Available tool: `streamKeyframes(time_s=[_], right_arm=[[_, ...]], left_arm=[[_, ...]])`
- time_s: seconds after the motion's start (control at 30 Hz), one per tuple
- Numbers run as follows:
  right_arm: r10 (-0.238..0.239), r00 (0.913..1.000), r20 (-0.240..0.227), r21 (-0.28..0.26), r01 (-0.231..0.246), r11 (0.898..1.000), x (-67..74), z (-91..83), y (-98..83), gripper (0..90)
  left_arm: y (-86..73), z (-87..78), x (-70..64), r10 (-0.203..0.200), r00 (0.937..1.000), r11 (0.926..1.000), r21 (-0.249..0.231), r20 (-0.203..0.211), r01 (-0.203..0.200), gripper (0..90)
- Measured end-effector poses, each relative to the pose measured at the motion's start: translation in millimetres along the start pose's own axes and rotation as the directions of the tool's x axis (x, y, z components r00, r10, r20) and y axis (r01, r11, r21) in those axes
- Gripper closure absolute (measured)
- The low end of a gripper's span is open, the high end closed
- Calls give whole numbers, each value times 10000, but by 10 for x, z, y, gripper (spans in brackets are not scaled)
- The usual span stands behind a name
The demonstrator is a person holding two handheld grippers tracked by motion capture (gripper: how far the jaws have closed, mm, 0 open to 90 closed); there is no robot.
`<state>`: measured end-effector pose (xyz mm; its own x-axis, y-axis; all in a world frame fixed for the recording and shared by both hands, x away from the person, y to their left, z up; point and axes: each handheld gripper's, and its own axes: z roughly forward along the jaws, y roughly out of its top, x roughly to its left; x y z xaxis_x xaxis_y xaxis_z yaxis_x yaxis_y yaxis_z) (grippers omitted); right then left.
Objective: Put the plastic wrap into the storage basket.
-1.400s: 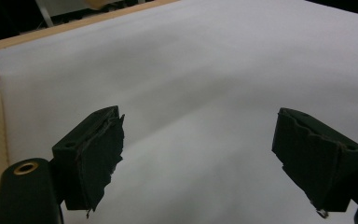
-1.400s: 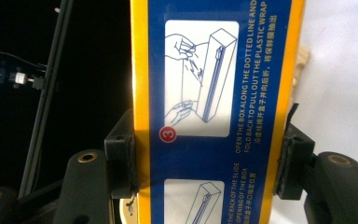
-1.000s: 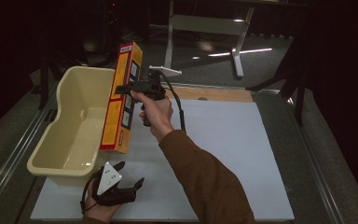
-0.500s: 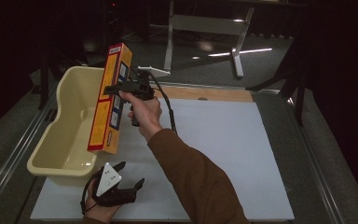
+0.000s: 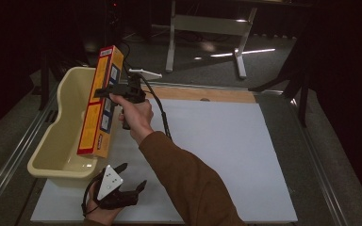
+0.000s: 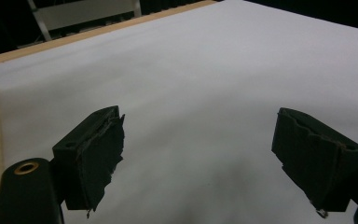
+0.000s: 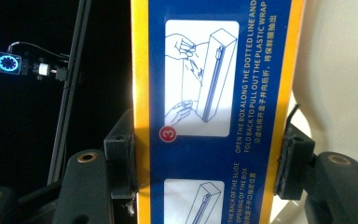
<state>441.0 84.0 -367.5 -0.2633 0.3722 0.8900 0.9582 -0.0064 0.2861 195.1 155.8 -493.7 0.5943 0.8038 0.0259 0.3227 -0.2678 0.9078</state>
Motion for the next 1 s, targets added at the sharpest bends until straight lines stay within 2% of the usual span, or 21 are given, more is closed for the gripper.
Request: streamKeyframes(time_s=[0.3, 0.53, 0.73, 0.8, 0.93, 1.0], right_arm=[[397, 9992, 11, 183, -397, 9990, -46, 242, -97, 389], [593, 9982, -50, 55, -592, 9982, -95, 325, -136, 388], [539, 9985, 39, 12, -539, 9985, -74, 371, -162, 387], [513, 9985, 213, -11, -513, 9987, -63, 390, -183, 387], [175, 9977, 648, -6, -175, 9998, -63, 438, -238, 387], [275, 9967, 769, 82, -282, 9996, -74, 454, -267, 387]], left_arm=[[4, -24, 15, 24, 10000, 9998, -174, -91, -25, 169], [5, -32, 13, 19, 9999, 9998, -213, -129, -22, 171], [7, -35, 11, 13, 9999, 9996, -269, -131, -16, 171], [8, -34, 11, 10, 9999, 9996, -272, -125, -13, 171], [9, -45, 10, 7, 9999, 9996, -300, -143, -12, 172], [8, -42, 14, -21, 9999, 9995, -318, -143, 16, 172]])
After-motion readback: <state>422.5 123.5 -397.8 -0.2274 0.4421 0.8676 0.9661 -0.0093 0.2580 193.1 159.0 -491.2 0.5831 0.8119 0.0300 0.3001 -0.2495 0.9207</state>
